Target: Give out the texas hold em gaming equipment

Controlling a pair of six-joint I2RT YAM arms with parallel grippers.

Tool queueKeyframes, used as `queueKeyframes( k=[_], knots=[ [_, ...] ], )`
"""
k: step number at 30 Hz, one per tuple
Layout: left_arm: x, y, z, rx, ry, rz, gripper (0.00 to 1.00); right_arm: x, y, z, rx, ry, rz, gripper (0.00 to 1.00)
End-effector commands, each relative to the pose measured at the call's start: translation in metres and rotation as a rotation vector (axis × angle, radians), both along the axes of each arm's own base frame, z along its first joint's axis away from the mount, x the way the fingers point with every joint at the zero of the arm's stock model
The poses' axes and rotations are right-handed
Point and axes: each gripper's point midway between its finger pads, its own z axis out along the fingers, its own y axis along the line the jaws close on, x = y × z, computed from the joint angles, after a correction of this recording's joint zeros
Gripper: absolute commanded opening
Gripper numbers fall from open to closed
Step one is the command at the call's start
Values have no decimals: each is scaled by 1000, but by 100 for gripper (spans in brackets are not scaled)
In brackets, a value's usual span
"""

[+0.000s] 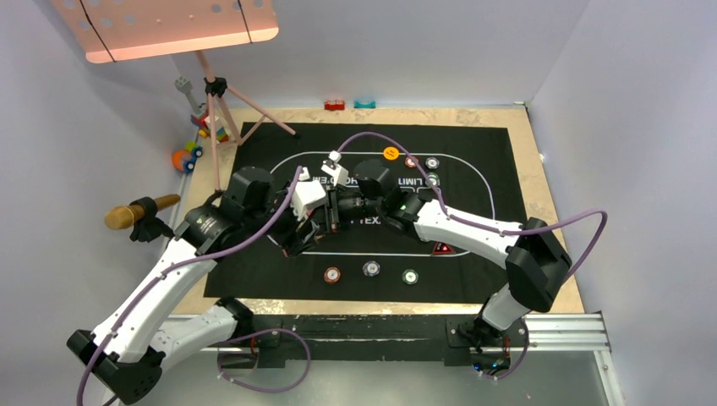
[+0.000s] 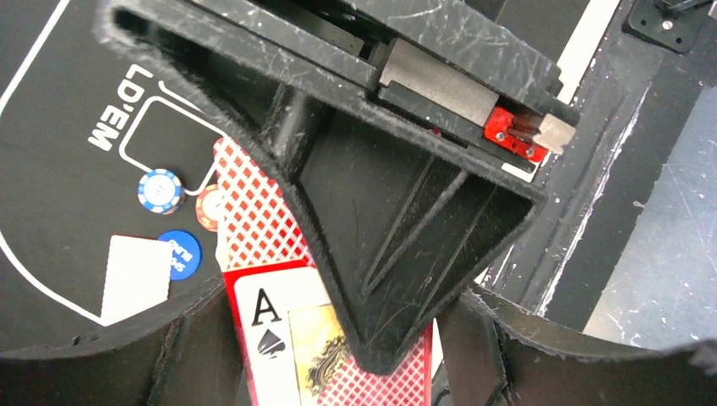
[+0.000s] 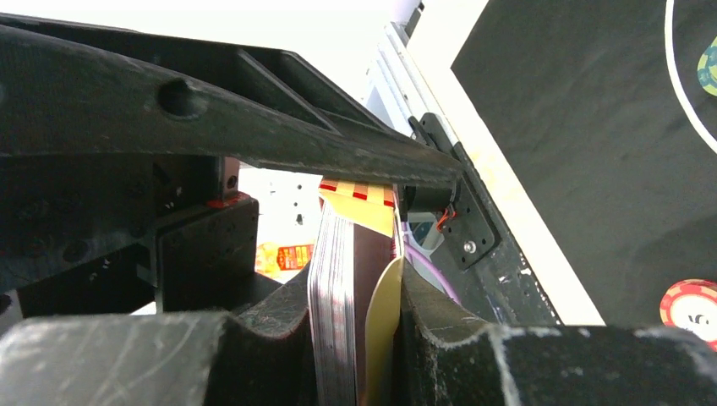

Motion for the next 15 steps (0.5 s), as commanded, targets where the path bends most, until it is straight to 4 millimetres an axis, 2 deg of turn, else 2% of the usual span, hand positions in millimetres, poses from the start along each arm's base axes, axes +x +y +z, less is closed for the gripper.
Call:
queueKeyframes(
  k=[1, 6, 11, 13, 15],
  knots=[
    [6, 7, 12, -6, -105, 14, 77, -5, 2, 19, 54, -39, 26, 1],
    [10, 7, 8, 2, -104, 28, 69, -5, 2, 21, 58, -41, 22, 3],
    [13, 5, 1, 1, -89, 35, 66, -5, 1, 21, 58, -37, 18, 6],
    [13, 4, 0, 0, -83, 31, 61, -5, 1, 21, 59, -36, 19, 11],
    [12, 3, -1, 0, -76, 27, 56, -5, 2, 21, 60, -35, 22, 22]
  ],
)
